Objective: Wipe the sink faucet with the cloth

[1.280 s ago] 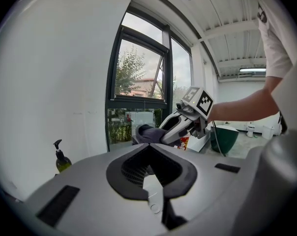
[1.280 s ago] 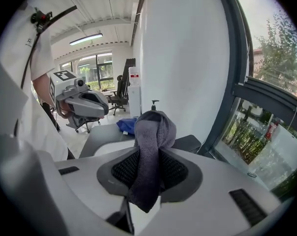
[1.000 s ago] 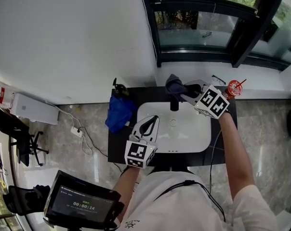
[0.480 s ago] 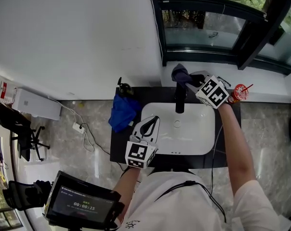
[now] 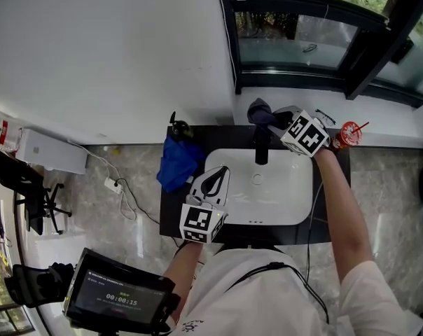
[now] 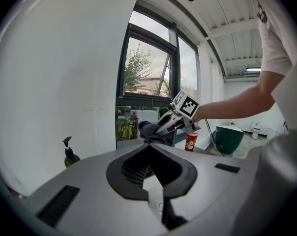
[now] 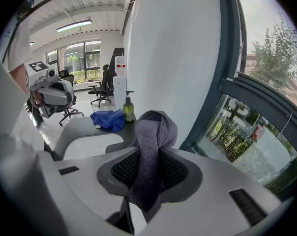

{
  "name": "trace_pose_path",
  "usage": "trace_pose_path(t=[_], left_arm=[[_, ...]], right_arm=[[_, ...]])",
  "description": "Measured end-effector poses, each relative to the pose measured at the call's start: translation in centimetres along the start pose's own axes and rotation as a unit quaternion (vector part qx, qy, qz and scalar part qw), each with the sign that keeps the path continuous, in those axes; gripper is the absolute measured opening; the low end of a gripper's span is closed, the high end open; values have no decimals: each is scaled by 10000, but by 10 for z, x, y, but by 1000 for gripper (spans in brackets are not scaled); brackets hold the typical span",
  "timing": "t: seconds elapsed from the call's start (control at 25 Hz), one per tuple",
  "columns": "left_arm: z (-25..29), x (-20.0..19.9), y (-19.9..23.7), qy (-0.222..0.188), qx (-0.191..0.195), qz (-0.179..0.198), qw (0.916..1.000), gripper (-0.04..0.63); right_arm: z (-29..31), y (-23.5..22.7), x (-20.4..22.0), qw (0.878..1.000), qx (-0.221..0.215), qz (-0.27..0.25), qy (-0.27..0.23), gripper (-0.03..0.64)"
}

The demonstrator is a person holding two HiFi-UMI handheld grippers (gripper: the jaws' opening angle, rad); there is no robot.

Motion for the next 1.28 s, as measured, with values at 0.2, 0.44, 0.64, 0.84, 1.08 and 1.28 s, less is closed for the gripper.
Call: trace_pose_path(t=[0.2, 0.44, 0.64, 0.84, 1.08, 1.28], left_arm=[[2, -1, -3, -37, 82, 2, 10000, -6], [6, -2, -10, -51, 227, 3, 9997, -6], [6, -2, -11, -45, 303, 20, 9995, -6], [7, -3, -15, -56, 370, 16, 9993, -6], [4, -3, -14, -59, 375, 25, 9993, -6], [4, -2, -14, -56, 356, 21, 9993, -6]], right_arm=[[-7, 25, 3, 9987, -480, 35, 155, 110], [-16, 48, 9, 9969, -749, 80, 245, 110], [-24, 70, 15, 9928, -1166, 71, 265, 110], [-38, 84, 19, 9896, -1424, 144, 142, 110], [-55, 66, 10, 9923, -1187, 332, -138, 110], [-52, 24, -4, 9967, -651, 359, -322, 110]])
Point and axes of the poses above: the fingertips, and each gripper's own axes: z forward along the fingers, y to its left, x out of its underside, the point moved 4 cm from there along -z, backward along the fingers, and after that the axes turned 11 degrees about -y, right-handed, at the moved point
